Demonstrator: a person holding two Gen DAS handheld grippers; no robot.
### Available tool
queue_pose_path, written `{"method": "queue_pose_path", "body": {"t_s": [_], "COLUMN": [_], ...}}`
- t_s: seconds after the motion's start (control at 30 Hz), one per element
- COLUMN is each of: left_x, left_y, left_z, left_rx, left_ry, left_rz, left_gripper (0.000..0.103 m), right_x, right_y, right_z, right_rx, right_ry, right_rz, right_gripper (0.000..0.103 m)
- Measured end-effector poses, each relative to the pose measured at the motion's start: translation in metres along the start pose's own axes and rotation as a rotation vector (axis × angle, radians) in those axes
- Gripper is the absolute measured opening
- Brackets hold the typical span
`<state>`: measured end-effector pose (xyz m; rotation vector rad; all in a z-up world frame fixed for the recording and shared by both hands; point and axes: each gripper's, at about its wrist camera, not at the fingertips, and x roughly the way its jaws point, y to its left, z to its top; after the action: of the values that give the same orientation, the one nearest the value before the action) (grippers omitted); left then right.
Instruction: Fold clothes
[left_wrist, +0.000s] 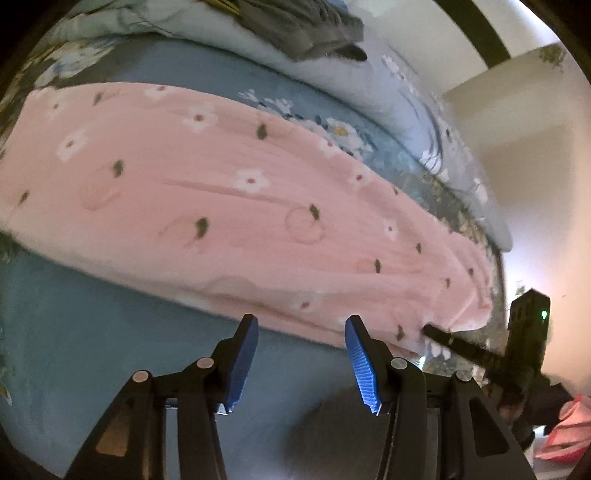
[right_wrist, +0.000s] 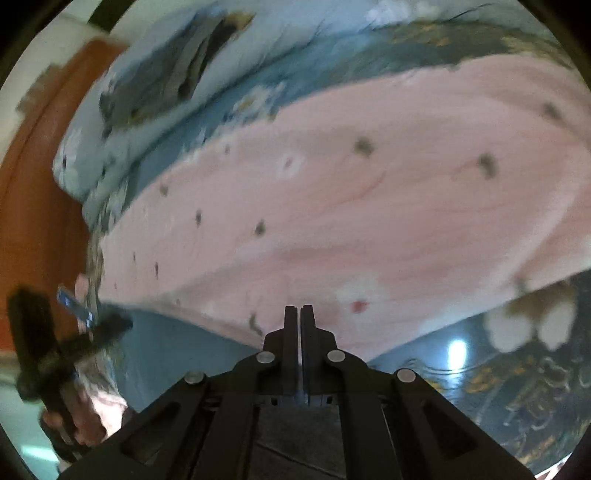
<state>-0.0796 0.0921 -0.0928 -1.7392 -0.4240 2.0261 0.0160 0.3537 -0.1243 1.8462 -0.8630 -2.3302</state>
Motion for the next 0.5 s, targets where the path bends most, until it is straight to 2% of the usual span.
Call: {"method": "queue_pose_path", "body": {"t_s": [0.1,0.17,0.23,0.33,0.37,0.4,0.47,0.5], "left_x": [0.014,0.026,0.038,0.054,0.057,0.061,0.065,0.064], "left_y": [0.0,0.003,0.008,0.017,0.02,0.022,0.025,0.026], "left_z": [0.005,0.006,0.004,-0.003,-0.005,-0.008,-0.013,-0.014], "left_rx": [-0.007,-0.01,-0.016,-0.036,-0.044,-0.051,-0.057,-0.06], "left_ry": [0.028,0.054,0.081,0.12,0.127,0.133,0.134,0.13], "left_rz": [0.038,0.07,0.101,0.132,0.136,0.14,0.145,0.143], "left_gripper": [0.053,0.053,0.053,0.053,0.053,0.053,0.053,0.054], "right_x": [0.016,0.008,-0.015,-0.057,-0.071,-0.082,-0.105,-0.114], "right_y": [-0.014,-0.034,-0.052,-0.095,-0.115,-0.133,-0.183,-0.206], "right_z": [-0.004,-0.018,-0.021,-0.012,-0.011,-0.01,-0.014,-0.017], "right_rx": [-0.049,-0.058,-0.017,0.101,0.163,0.231,0.404,0.489], "right_ry": [0.055,0.052,-0.022,-0.18,-0.24,-0.294,-0.415,-0.464], "right_rz": [-0.008,0.019,0.08,0.073,0.068,0.058,0.035,0.034], "right_gripper": [0.001,0.001,0.001,0.004,0.015,0.031,0.043,0.045]}}
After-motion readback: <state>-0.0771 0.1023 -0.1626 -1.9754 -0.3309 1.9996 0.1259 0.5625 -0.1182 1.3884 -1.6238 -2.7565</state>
